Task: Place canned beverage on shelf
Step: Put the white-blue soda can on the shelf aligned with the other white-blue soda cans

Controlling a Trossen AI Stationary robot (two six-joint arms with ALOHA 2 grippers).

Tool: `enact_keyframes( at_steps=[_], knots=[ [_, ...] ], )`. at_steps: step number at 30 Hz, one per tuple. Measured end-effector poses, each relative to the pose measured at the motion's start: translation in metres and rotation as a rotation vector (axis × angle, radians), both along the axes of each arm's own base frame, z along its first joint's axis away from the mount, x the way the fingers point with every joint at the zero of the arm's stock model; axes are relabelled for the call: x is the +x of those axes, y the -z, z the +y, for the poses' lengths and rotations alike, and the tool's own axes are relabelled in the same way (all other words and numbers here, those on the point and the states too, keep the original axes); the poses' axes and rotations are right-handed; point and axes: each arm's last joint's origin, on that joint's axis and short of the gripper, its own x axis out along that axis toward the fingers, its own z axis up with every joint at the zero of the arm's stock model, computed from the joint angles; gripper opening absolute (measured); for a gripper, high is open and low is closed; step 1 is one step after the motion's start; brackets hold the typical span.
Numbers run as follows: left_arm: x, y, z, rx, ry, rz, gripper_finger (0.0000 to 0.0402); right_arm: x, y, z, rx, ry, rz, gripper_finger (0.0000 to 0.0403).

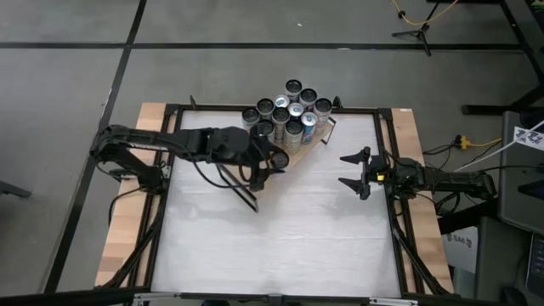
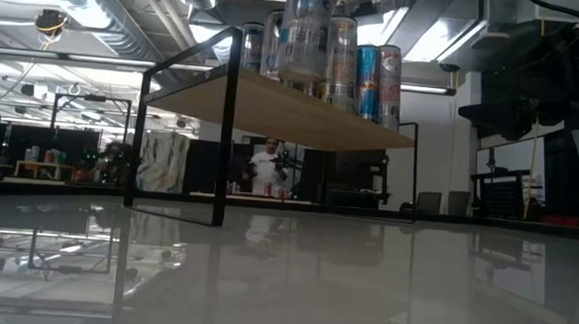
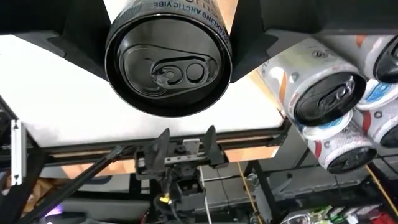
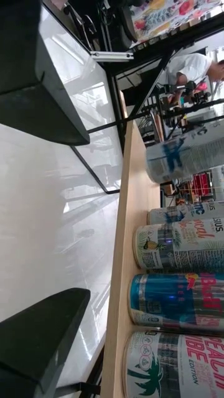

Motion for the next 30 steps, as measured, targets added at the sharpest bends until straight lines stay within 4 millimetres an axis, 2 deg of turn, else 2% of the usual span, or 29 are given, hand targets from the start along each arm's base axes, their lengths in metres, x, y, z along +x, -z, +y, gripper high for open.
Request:
enact_keyframes(
  at_steps=[12,30],
  knots=[
    [0.008,0.027,0.001,0.025,-0.065,-0.067,0.0241,0.0,0.0,0.0,0.0,0.0,0.001,0.0388],
    [0.006,0.032,0.013,0.032,-0.177,-0.047,0.0246,0.0,0.0,0.0,0.0,0.0,0.001,0.0388]
  ],
)
